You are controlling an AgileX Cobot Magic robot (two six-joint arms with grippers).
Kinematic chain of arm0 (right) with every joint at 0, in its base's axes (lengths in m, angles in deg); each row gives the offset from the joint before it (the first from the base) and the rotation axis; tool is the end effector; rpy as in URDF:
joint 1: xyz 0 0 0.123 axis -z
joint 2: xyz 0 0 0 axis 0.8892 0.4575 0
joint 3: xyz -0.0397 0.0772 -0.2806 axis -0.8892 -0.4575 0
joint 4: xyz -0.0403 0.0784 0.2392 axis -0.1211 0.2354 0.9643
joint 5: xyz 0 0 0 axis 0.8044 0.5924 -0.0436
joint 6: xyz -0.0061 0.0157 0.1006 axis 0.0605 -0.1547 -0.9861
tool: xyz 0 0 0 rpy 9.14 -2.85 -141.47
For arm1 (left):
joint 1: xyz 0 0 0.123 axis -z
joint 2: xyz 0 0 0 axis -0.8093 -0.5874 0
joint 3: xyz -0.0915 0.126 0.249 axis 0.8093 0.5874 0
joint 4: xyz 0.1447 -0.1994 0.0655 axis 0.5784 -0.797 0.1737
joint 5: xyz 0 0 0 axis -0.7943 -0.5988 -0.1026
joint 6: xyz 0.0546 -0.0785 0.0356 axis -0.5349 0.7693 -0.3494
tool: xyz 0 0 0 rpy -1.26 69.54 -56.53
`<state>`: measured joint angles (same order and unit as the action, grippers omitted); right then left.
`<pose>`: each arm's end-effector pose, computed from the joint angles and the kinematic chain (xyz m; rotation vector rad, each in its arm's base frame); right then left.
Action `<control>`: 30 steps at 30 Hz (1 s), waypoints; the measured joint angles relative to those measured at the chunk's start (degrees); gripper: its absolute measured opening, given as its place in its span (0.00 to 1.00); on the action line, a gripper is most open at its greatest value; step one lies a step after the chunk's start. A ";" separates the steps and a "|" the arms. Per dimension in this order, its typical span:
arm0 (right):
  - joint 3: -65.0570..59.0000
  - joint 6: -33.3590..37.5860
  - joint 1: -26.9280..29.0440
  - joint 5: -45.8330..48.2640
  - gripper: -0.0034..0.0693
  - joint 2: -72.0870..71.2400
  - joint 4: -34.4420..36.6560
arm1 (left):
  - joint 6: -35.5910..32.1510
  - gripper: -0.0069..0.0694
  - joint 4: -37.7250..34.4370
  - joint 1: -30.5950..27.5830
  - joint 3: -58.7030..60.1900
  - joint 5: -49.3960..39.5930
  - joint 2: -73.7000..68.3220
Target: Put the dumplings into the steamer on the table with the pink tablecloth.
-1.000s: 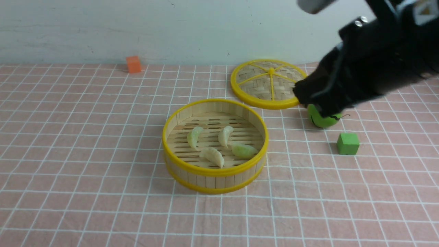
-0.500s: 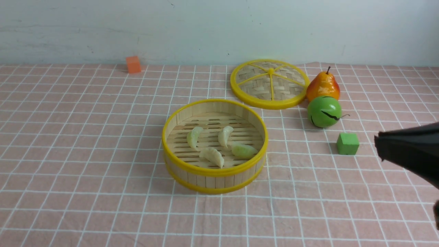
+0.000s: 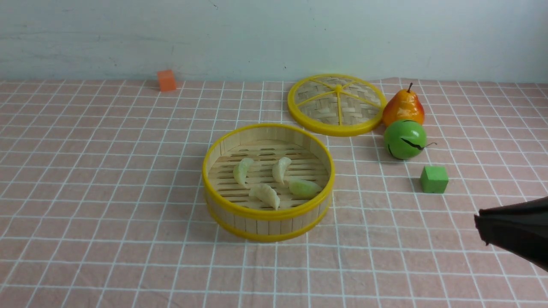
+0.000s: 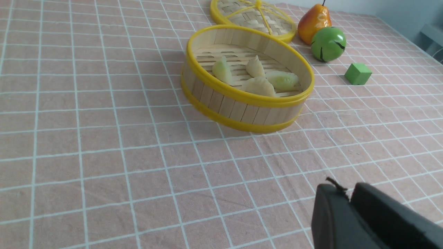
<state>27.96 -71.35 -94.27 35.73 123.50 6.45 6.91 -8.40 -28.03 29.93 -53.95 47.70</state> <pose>0.1153 0.0926 0.3636 -0.7629 1.9921 0.4740 0.0201 -0.0132 0.2854 0.1935 1.8670 -0.5288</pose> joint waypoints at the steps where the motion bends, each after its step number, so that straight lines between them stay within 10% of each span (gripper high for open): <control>1: -0.60 -0.19 0.00 -1.16 0.03 -0.30 0.00 | 0.00 0.19 0.00 0.00 0.00 0.00 0.00; 8: -12.72 -8.34 4.69 -16.19 0.02 -9.13 -4.16 | 0.04 0.20 0.00 0.00 0.00 0.00 0.00; 20: -39.27 -26.10 29.76 -21.12 0.02 -36.40 -18.70 | 0.11 0.21 0.00 0.00 0.00 -0.08 0.00; 30: -49.02 -26.36 32.47 -20.61 0.02 -43.68 -16.49 | 0.11 0.22 0.00 0.00 0.00 -0.55 0.00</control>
<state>-21.06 -97.71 -61.80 15.13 79.82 -10.04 7.02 -8.40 -28.03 29.93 -54.51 47.70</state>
